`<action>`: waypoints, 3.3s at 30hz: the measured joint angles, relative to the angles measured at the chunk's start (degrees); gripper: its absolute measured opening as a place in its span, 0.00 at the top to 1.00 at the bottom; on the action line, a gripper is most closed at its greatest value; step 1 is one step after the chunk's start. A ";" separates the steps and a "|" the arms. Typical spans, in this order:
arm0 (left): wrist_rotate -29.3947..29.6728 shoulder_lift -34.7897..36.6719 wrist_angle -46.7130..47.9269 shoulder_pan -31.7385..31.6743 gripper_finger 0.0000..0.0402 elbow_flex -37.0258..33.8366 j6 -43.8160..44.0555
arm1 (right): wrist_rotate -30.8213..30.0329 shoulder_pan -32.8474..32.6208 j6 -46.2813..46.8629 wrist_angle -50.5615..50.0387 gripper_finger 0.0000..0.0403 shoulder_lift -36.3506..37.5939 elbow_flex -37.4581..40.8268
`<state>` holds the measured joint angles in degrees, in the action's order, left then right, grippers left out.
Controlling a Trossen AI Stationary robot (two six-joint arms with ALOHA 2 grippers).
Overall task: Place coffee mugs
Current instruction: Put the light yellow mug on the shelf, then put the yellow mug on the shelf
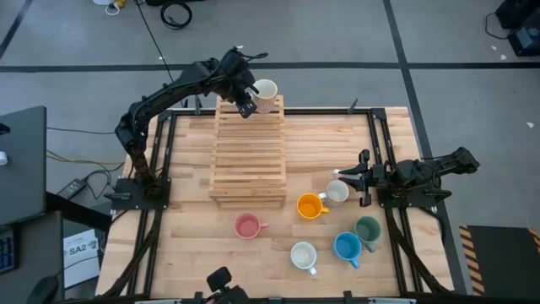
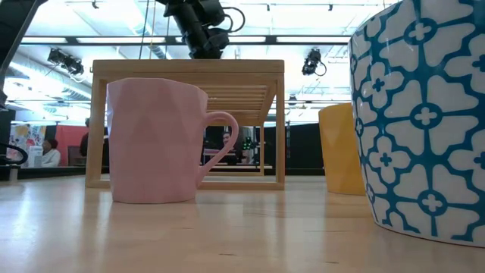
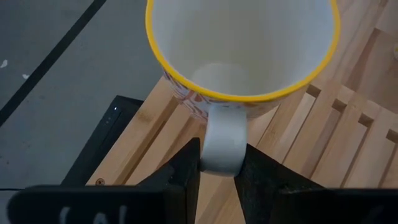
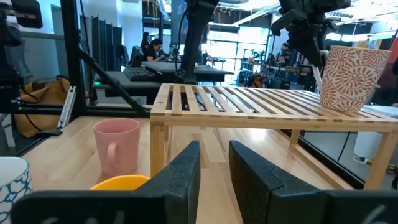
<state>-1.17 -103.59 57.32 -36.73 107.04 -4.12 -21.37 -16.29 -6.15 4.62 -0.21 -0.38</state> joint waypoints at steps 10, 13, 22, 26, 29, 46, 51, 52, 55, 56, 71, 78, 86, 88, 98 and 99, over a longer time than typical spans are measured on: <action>0.00 0.01 0.00 0.00 0.76 0.00 -0.04 | 0.00 -0.01 0.00 -0.01 0.78 0.00 0.02; 0.00 0.02 0.02 0.00 0.76 0.00 -0.04 | 0.00 0.00 0.00 0.00 0.78 0.00 0.00; 0.02 0.07 0.12 0.00 0.76 0.00 -0.11 | 0.00 -0.01 0.00 -0.01 0.78 0.00 0.00; 0.03 0.09 0.52 0.00 0.72 0.00 -0.15 | 0.00 -0.02 -0.02 0.00 0.78 0.00 0.00; 0.04 0.09 0.55 0.00 0.65 0.00 -0.15 | 0.00 0.00 0.00 0.00 0.78 0.00 0.00; 0.18 0.33 0.35 -0.09 0.44 -0.02 -2.60 | 0.00 0.00 0.00 -0.01 0.78 0.00 0.00; 0.22 0.60 0.33 -0.21 0.44 -0.02 -2.58 | 0.00 -0.01 -0.01 -0.02 0.78 -0.01 0.01; 0.22 0.83 0.31 -0.30 0.44 -0.02 -2.60 | 0.00 0.00 0.00 0.00 0.78 -0.01 0.02; 0.28 1.82 0.28 -0.36 0.44 -0.02 -2.58 | 0.00 0.00 0.00 -0.01 0.78 -0.01 0.02; 0.27 2.17 0.28 -0.45 0.44 -0.02 -2.60 | 0.00 -0.02 0.00 0.00 0.78 0.00 0.02; -3.87 15.29 7.13 -0.21 0.44 -0.60 -2.62 | 0.00 0.00 0.00 0.36 0.78 0.00 0.02; -13.93 29.12 0.62 1.18 0.44 -15.03 -2.53 | 0.00 0.00 -0.28 9.44 0.78 -0.02 0.00; -13.97 44.91 -15.41 4.73 0.44 -36.89 0.47 | 0.00 -0.01 1.46 22.34 0.78 -0.50 -0.29; -13.98 47.19 -17.45 5.74 0.44 -39.78 1.06 | 0.01 -0.02 1.46 22.41 0.77 -1.62 -1.71; -13.94 50.42 -24.22 10.04 0.44 -46.02 3.48 | -6.78 -0.02 1.71 15.79 0.66 -16.86 -19.20; -13.94 50.40 -24.66 10.34 0.44 -46.22 3.45 | -8.49 0.00 2.04 13.26 0.64 -18.78 -21.55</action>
<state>-15.11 -53.19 32.66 -26.39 60.82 -0.67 -29.86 -16.30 -4.11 17.88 -18.99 -21.93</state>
